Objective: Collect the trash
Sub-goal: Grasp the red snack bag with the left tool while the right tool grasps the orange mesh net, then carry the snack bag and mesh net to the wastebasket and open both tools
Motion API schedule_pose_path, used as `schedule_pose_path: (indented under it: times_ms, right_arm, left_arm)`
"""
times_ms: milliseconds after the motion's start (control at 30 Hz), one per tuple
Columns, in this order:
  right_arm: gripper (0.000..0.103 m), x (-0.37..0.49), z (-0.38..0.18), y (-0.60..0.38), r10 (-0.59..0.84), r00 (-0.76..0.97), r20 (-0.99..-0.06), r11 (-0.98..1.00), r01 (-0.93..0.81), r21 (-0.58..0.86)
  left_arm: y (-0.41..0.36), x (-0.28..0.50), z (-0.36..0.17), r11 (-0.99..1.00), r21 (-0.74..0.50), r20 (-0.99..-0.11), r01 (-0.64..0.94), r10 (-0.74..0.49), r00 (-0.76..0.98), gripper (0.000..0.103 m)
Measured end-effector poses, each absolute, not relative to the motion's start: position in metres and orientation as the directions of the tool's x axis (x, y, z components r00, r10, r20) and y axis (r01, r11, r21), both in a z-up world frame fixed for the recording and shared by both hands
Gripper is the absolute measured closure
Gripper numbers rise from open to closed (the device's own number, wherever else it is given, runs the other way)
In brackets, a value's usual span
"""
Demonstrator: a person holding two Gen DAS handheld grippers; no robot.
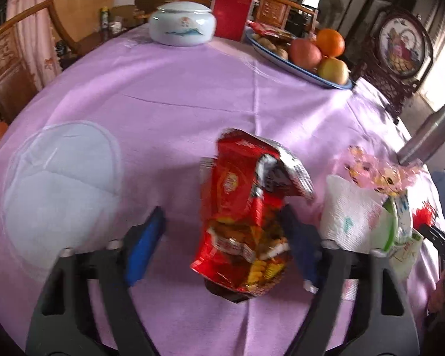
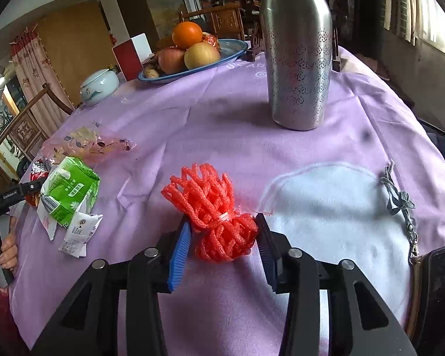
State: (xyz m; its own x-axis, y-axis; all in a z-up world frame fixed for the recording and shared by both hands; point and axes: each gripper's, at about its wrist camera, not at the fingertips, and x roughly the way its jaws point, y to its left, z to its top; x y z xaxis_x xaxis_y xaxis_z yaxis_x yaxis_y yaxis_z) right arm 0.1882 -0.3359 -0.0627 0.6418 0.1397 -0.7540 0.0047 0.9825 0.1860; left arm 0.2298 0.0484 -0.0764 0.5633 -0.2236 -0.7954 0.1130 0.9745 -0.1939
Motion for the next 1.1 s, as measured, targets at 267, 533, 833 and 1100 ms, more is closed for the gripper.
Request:
schedule_pose_path:
  times_ms: [267,533,833,1100]
  right_arm:
    - [0.064,0.184,-0.053,-0.337,0.155,0.684,-0.712,0.979,-0.007,0.206]
    - [0.064,0.184,-0.052,-0.334,0.167,0.681,-0.713,0.977,-0.020,0.210]
    - [0.064,0.178,-0.047,-0.328,0.223,0.683,-0.696,0.967,-0.066,0.244]
    - [0.064,0.168,-0.039,-0.316,0.238,0.706,-0.667,0.968,-0.112,0.227]
  left_arm:
    - [0.058,0.207,-0.045,0.969,-0.202,-0.675,0.140,-0.241,0.698,0.064]
    - [0.078,0.199,-0.038,0.966,-0.241,-0.635,0.092,-0.229,0.738,0.064]
    - [0.095,0.148,-0.028,0.967,-0.248,-0.612,0.059,-0.203,0.764,0.064]
    - [0.145,0.084,-0.005,0.955,-0.295,-0.567,-0.026,-0.153,0.810,0.064]
